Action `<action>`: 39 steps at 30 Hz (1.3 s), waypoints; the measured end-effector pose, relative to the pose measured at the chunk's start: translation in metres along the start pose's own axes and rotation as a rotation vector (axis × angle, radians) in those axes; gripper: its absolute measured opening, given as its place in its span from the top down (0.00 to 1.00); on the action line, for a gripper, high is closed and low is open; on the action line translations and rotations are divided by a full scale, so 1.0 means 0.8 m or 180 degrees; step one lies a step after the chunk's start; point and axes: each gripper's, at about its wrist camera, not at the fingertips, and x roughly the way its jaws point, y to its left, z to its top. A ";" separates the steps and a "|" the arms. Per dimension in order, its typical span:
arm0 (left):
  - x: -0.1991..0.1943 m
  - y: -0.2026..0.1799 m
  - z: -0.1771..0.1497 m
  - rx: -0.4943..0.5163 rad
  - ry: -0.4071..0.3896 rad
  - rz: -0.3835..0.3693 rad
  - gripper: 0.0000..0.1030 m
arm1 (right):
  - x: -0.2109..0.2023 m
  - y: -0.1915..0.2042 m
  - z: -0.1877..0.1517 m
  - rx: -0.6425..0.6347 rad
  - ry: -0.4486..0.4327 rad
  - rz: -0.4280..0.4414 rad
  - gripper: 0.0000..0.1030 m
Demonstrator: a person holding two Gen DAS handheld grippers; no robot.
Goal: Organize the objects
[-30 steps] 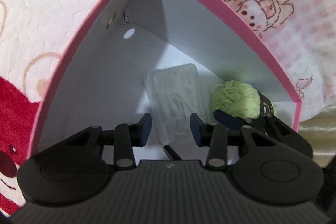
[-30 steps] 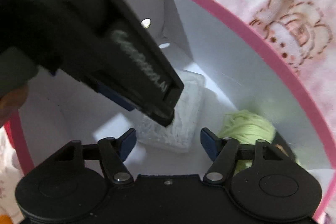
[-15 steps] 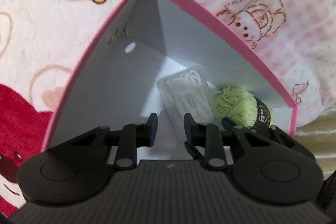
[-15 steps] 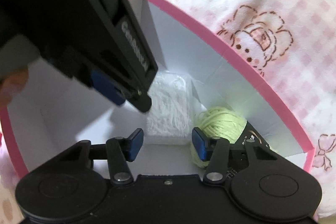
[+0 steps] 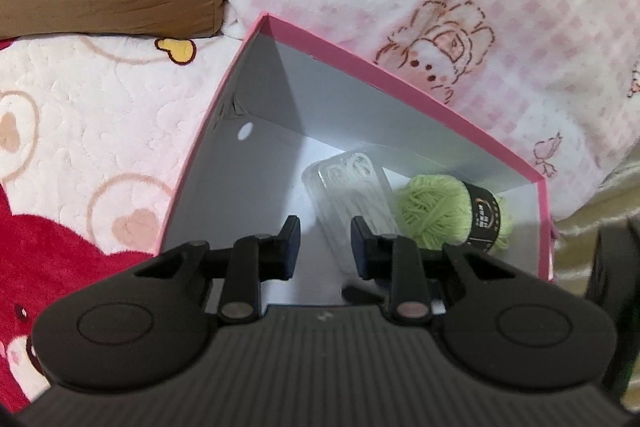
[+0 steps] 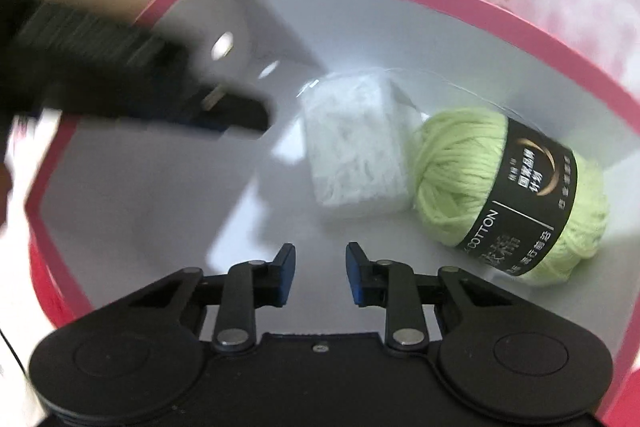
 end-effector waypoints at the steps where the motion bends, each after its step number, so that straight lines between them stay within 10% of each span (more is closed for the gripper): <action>1: -0.001 0.000 0.000 0.0000 -0.0011 -0.0006 0.75 | 0.000 -0.007 0.005 0.0159 -0.0029 0.0030 0.70; 6: -0.012 -0.005 -0.003 0.0088 -0.0046 0.0034 0.75 | -0.001 -0.016 0.024 0.0499 -0.0050 0.0010 0.69; 15: -0.040 -0.007 -0.018 0.0171 -0.0158 0.0177 0.75 | 0.001 0.017 0.040 -0.0175 -0.0365 -0.0143 0.69; 27: -0.119 -0.027 -0.076 0.0330 -0.0159 0.0115 0.69 | -0.136 0.029 -0.037 -0.0266 -0.0921 -0.0011 0.68; 35: -0.193 -0.054 -0.118 0.0655 -0.0108 0.0230 0.53 | -0.197 0.046 -0.085 -0.0320 -0.1170 -0.0199 0.45; 39: -0.228 -0.066 -0.137 0.0783 -0.0150 0.0234 0.37 | -0.219 0.050 -0.111 -0.0285 -0.1423 -0.0189 0.11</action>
